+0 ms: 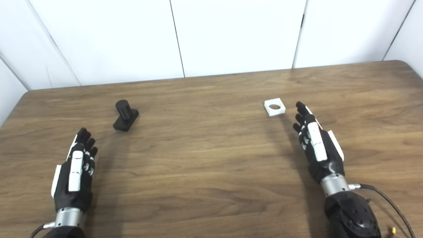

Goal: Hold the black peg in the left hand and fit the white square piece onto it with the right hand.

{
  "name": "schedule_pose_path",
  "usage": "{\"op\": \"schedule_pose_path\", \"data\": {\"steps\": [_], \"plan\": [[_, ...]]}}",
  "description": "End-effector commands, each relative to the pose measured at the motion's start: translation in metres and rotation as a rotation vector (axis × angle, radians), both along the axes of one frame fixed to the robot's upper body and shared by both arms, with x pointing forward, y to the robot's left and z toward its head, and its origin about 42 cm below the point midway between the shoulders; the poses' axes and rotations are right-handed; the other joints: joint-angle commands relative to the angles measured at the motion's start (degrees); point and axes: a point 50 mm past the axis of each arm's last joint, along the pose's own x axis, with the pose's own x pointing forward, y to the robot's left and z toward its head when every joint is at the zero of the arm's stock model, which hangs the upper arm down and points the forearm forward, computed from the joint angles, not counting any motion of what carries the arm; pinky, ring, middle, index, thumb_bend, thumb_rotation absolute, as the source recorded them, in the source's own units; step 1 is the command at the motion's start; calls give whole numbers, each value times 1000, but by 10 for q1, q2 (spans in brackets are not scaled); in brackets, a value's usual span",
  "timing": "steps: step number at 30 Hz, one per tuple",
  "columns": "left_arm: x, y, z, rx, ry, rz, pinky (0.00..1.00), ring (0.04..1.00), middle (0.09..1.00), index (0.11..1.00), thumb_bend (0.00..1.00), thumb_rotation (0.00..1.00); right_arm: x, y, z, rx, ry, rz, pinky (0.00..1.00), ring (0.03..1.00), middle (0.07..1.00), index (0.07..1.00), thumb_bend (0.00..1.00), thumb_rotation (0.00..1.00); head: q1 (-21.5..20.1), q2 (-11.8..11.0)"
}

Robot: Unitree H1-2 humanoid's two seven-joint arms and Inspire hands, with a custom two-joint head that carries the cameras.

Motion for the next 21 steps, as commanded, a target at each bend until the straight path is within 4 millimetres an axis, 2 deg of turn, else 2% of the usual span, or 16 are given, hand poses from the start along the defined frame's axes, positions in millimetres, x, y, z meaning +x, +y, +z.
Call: {"op": "schedule_pose_path", "data": {"steps": [1, 16, 18, 19, 21], "plan": [[5, 0, 14, 21, -79, -9, 1000, 1000, 1000, 975, 481, 777, 6, 0, 16, -15, -91, 13, 986, 999, 992, 945, 581, 889, 0, 0], [3, 2, 15, 42, -79, 0, 1000, 998, 998, 967, 505, 745, 7, 1, 15, -10, -90, 21, 998, 1000, 995, 945, 572, 892, 4, -1], [4, 1, 17, 89, -86, -3, 1000, 998, 998, 966, 518, 725, 7, 0, 15, -11, -89, 22, 999, 1000, 995, 947, 569, 897, 5, -1], [5, 1, 19, 130, -93, 0, 1000, 999, 999, 973, 505, 757, 7, 0, 15, -11, -89, 22, 998, 1000, 994, 946, 571, 897, 5, -1], [9, 0, 24, 200, -101, 21, 1000, 1000, 995, 964, 515, 745, 7, -1, 15, -14, -90, 24, 999, 1000, 998, 951, 571, 901, 8, -2]]}}
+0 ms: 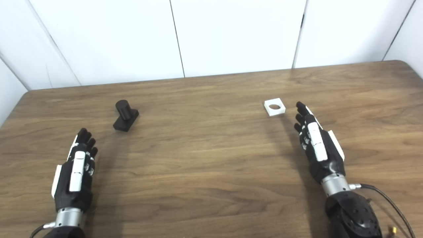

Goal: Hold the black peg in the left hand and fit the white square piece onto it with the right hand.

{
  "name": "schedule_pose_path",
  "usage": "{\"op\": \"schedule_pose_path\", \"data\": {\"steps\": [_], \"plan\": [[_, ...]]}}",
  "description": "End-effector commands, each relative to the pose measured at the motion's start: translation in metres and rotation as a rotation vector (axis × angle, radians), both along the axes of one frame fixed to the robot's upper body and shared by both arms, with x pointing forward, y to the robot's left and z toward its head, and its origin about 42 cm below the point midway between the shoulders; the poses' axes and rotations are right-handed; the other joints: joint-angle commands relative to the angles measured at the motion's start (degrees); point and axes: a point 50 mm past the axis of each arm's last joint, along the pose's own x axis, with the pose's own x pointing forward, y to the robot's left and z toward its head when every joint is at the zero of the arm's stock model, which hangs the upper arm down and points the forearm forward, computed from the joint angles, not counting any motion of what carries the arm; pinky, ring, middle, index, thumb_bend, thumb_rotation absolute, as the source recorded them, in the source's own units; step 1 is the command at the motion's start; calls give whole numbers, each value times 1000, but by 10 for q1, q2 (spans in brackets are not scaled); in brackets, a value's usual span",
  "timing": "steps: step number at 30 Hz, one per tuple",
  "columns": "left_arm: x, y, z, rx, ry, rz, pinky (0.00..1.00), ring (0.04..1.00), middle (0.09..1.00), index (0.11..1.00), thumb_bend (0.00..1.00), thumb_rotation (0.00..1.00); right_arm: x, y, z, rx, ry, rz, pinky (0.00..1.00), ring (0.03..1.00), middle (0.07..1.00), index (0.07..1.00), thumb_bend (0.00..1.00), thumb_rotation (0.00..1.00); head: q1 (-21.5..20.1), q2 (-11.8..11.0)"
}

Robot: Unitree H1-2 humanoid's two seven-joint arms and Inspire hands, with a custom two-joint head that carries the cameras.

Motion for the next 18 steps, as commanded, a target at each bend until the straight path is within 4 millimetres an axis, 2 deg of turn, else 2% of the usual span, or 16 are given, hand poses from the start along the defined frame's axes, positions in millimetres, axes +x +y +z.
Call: {"op": "schedule_pose_path", "data": {"steps": [1, 3, 5, 8, 12, 18], "plan": [[10, 1, 25, 107, -101, 21, 1000, 1000, 994, 963, 515, 738, 6, 0, 14, -14, -90, 20, 998, 1000, 998, 952, 571, 903, 1, 0], [13, -2, 32, 138, -106, 37, 1000, 1000, 996, 965, 520, 720, 6, 0, 14, -12, -89, 22, 997, 1000, 999, 952, 572, 902, 1, 0], [16, -6, 41, 236, -98, 73, 1000, 1000, 985, 952, 534, 736, 6, 0, 13, -11, -86, 23, 999, 1000, 1000, 951, 572, 905, 4, -1], [19, -11, 51, 354, -97, 111, 1000, 1000, 979, 942, 522, 700, 6, 0, 12, -12, -85, 23, 1000, 1000, 1000, 950, 572, 909, 8, -3], [22, -17, 64, 518, -60, 157, 1000, 1000, 998, 945, 575, 733, 7, 0, 11, -5, -84, 24, 1000, 1000, 1000, 952, 575, 907, 10, -3], [33, -25, 77, 645, -27, 280, 1000, 1000, 961, 894, 679, 571, 5, -1, 9, 7, -82, 27, 1000, 1000, 1000, 962, 575, 898, 19, -3]]}}
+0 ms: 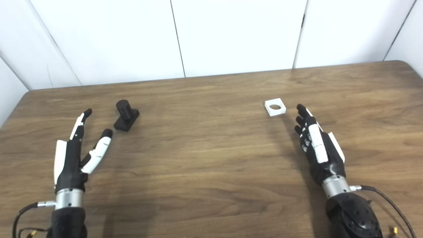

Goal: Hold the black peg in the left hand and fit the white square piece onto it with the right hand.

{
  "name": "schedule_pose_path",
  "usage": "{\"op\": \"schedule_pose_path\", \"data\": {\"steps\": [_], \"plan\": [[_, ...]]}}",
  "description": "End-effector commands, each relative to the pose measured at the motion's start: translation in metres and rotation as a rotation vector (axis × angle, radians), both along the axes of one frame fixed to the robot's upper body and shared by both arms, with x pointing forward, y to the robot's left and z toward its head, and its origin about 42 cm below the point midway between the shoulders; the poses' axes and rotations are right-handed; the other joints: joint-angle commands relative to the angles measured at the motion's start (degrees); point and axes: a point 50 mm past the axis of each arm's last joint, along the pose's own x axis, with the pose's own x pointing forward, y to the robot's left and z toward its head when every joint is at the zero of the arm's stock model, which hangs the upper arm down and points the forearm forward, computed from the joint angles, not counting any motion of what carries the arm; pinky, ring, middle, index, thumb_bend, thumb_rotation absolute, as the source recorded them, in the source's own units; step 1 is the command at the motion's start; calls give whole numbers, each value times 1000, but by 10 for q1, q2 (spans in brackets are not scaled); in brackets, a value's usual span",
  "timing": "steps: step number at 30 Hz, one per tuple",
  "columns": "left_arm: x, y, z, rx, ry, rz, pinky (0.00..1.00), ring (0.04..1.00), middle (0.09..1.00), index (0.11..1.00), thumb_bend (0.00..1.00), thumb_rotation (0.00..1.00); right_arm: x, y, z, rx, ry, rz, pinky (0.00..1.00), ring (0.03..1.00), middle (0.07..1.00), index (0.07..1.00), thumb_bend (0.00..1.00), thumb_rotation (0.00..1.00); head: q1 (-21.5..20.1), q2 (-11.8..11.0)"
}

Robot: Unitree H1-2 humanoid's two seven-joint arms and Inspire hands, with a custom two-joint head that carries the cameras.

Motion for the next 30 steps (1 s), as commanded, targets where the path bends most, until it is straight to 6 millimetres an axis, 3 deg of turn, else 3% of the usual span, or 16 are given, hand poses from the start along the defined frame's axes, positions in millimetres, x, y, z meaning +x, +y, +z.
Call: {"op": "schedule_pose_path", "data": {"steps": [1, 3, 13, 21, 30], "plan": [[9, -5, 24, 64, -77, 49, 1000, 1000, 960, 892, 691, 544, 5, 0, 15, 1, -93, 18, 1000, 1000, 1000, 964, 576, 898, 9, 0], [12, -6, 26, 98, -60, 75, 983, 1000, 953, 888, 719, 512, 5, 0, 15, 0, -91, 18, 1000, 1000, 1000, 966, 578, 903, 10, 0], [38, 0, 24, 239, 24, 142, 955, 990, 932, 874, 812, 555, 4, 2, 12, -1, -89, 14, 1000, 1000, 1000, 958, 562, 914, 12, -2], [56, 3, 19, 329, 69, 145, 1000, 979, 928, 860, 817, 540, 4, 1, 10, -1, -87, 14, 999, 1000, 999, 956, 578, 909, 15, -5], [77, 2, 15, 463, 185, 154, 1000, 1000, 956, 836, 832, 612, 5, 1, 6, 9, -85, 13, 999, 1000, 997, 956, 578, 903, 15, -9]]}}
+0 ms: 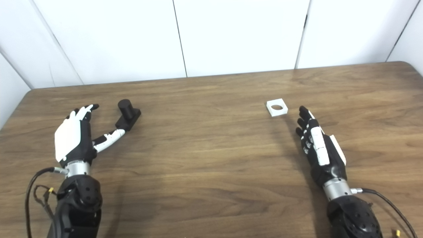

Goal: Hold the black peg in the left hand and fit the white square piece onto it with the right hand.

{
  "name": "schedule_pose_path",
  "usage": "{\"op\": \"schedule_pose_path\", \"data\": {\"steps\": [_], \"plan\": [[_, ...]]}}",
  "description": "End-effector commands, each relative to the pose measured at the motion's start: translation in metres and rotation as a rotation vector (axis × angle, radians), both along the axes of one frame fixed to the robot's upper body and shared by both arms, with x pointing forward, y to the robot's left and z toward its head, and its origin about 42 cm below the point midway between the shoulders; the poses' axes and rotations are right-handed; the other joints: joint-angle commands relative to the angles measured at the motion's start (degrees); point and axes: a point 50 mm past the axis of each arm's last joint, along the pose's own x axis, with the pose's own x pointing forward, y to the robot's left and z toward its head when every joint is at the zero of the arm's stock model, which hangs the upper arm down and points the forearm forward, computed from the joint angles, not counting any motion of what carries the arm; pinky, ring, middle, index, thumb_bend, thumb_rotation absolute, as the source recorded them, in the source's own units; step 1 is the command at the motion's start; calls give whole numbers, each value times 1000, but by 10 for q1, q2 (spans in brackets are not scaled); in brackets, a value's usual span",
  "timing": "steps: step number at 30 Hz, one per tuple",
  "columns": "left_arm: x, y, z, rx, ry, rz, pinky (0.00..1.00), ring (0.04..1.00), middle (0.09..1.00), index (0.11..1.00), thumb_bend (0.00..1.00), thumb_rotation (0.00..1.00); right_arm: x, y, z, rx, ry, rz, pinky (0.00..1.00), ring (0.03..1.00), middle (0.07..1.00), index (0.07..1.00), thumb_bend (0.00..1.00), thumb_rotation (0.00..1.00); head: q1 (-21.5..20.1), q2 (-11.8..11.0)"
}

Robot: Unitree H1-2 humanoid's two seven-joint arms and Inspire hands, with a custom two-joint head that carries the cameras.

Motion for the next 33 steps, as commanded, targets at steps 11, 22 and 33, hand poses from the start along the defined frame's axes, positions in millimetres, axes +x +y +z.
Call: {"op": "schedule_pose_path", "data": {"steps": [11, 22, 33], "plan": [[34, -1, 13, 184, 24, -9, 1000, 1000, 970, 805, 876, 675, 5, 3, 10, -11, -79, 7, 999, 1000, 994, 951, 596, 897, -1, -2], [52, -10, 6, 201, 68, -13, 1000, 1000, 976, 796, 857, 680, 3, 3, 8, -13, -78, 4, 998, 1000, 994, 949, 605, 897, -3, -4], [72, -10, -3, 243, 100, -8, 1000, 1000, 963, 783, 862, 683, 0, 2, 7, -9, -77, 3, 999, 1000, 995, 949, 597, 883, -5, -4]]}}
